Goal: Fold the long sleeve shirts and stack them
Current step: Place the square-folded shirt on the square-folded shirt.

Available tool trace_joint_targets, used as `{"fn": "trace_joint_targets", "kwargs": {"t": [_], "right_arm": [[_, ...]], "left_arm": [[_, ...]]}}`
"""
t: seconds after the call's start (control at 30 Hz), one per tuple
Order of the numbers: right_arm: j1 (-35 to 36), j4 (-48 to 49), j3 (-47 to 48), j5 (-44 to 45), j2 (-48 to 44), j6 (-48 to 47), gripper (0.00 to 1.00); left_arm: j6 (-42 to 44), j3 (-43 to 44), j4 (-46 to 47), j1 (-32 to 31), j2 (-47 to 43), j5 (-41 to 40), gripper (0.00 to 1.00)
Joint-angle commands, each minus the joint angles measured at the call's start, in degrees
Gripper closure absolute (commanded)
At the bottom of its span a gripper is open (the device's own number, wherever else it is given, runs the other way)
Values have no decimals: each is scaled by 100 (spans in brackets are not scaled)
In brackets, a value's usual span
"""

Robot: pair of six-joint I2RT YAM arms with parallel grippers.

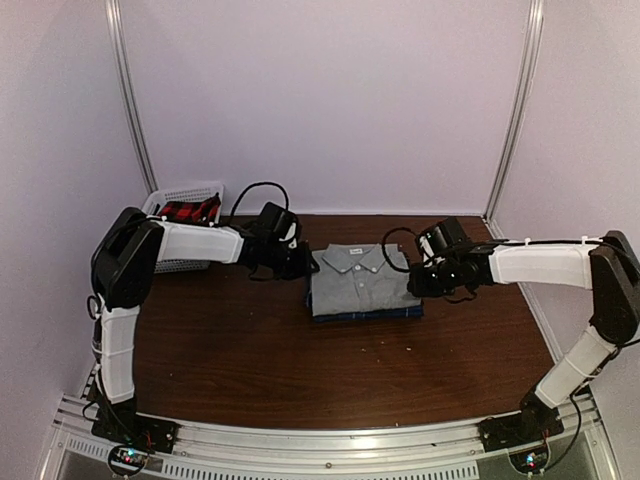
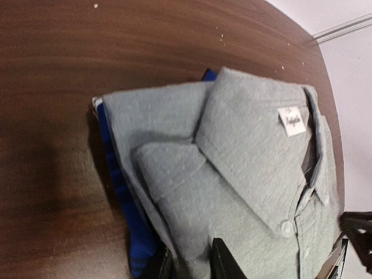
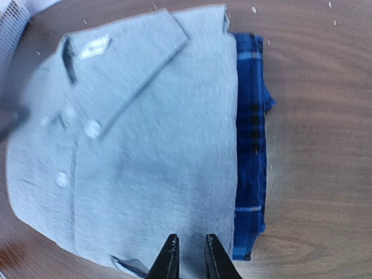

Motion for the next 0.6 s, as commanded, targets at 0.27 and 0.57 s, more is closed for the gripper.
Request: {"fn": "trace_joint_targets", "kwargs": {"t": [0.27,0.57], "right_arm": [[185,443,-817,-88,-306,558,82],[579,-19,-71,365,-924,398,57]], "left_arm": [[597,743,-312,298,164,-103,76],[1483,-90,-488,297,-1685,-727,58]]}}
